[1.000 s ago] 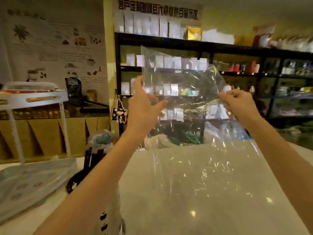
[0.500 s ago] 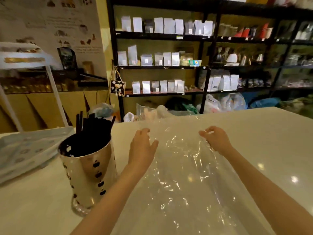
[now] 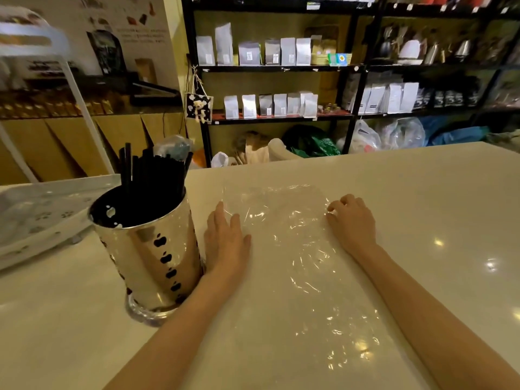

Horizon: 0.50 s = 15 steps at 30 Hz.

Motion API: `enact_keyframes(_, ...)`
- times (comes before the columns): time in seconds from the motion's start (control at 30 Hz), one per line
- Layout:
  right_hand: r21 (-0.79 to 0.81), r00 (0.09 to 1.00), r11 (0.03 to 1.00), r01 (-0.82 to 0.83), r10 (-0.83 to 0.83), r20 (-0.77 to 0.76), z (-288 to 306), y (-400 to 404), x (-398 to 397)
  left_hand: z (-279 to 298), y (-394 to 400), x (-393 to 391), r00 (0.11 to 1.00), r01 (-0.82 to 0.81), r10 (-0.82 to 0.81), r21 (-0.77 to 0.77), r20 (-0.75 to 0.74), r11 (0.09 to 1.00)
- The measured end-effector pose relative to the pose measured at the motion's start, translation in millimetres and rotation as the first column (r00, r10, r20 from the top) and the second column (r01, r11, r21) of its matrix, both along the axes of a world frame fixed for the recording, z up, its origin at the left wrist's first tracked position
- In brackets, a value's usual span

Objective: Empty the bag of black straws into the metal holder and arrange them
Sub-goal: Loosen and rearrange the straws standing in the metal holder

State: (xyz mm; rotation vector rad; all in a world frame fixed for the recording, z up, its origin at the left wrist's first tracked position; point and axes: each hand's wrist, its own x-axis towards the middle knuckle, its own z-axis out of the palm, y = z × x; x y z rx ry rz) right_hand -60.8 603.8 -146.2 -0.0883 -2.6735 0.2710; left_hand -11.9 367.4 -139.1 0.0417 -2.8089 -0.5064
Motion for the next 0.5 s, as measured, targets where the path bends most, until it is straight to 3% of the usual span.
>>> enact_keyframes(0.13,0.043,0.998,0.998,-0.055,0.054,0.025,-5.3,3.3,-0.2,-7.5,-0.6,-2.3,0.998,0.046,-0.038,-0.156,0.054,0.987)
enact_keyframes(0.3,0.064,0.987,0.993,-0.104,0.095,0.131,0.2,3.4,-0.2,-1.9,2.3,1.9,0.994,0.045,-0.030,-0.144,0.108,0.989)
enact_keyframes(0.4,-0.260,0.966,0.942,-0.211,0.242,0.093,21.4,-2.0,6.7,16.9,7.2,8.6,0.982,0.134,-0.125,-0.053,0.139,0.990)
enact_keyframes(0.5,-0.468,0.928,0.805,-0.365,0.356,-0.111,60.6,-29.8,19.6,62.8,8.3,22.5,0.953,0.267,-0.293,0.235,0.082,0.934)
